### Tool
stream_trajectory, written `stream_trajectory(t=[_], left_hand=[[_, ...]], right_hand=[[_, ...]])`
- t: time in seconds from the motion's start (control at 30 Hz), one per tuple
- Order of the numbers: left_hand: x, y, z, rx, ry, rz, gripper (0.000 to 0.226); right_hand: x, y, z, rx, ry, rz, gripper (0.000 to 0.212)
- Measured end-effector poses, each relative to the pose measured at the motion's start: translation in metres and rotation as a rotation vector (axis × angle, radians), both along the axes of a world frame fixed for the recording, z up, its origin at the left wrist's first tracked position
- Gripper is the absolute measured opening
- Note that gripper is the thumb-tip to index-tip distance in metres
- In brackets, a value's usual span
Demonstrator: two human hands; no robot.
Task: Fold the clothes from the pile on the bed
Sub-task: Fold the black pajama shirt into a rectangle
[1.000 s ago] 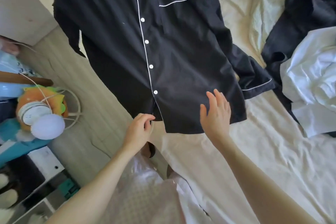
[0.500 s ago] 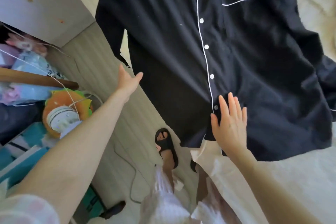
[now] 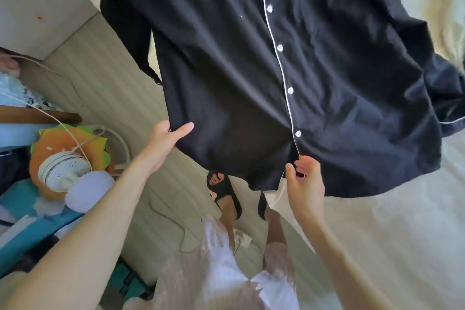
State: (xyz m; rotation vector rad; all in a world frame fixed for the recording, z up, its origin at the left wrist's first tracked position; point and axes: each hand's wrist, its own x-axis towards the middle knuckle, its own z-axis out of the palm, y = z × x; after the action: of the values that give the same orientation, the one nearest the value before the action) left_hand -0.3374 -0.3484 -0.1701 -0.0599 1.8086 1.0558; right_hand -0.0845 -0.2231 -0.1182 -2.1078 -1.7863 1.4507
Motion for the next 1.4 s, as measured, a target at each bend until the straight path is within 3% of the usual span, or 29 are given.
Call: stream_trajectory(t=[0.13,0.27,0.37,0.47,0.67,0.8,0.9,1.07,1.2,1.3,1.4], left_hand=[[0.038,-0.026,0.015,0.014,-0.047,-0.043,0.026],[0.068,-0.051,0.027,-0.030,-0.049,-0.153,0.019],[0.079,-0.068,0.038,-0.035,-0.103,-0.022,0.011],[0.088,-0.077,0.049,-0.022,-0.196,0.154,0.010],[0.106,-0.082,0.069,-0.006,-0.213,0.370,0.016],[0.110,-0.080,0.081,-0.091,-0.065,0.293,0.020],[0.115,-0.080,0.089,-0.121,-0.016,0.274,0.021],[0.125,-0.081,0.100,-0.024,-0.157,0.247,0.009],[0.132,-0.088,0.099,-0.027,-0.210,0.292,0.015],[0.131,-0.094,0.094,-0.048,-0.173,0.323,0.017],[0.135,-0.093,0.087,-0.088,-0.150,0.369,0.014]], right_hand=[[-0.002,-0.003,-0.016,-0.293,-0.004,-0.223,0.052],[-0.001,-0.007,-0.033,-0.328,-0.020,-0.057,0.050],[-0.004,-0.008,-0.035,-0.281,-0.020,-0.077,0.053],[-0.005,-0.009,-0.036,-0.294,-0.002,-0.241,0.054],[-0.009,-0.019,-0.023,-0.706,0.232,-0.401,0.029],[0.001,-0.019,-0.002,-0.591,0.234,-0.408,0.029],[0.017,-0.012,0.014,-0.527,0.253,-0.403,0.011],[0.034,-0.003,0.024,-0.620,0.358,-0.493,0.016],[0.038,-0.004,0.016,-0.671,0.267,-0.568,0.006],[0.035,-0.003,0.014,-0.461,0.148,-0.384,0.012],[0.036,0.000,0.016,-0.303,0.156,-0.296,0.011]])
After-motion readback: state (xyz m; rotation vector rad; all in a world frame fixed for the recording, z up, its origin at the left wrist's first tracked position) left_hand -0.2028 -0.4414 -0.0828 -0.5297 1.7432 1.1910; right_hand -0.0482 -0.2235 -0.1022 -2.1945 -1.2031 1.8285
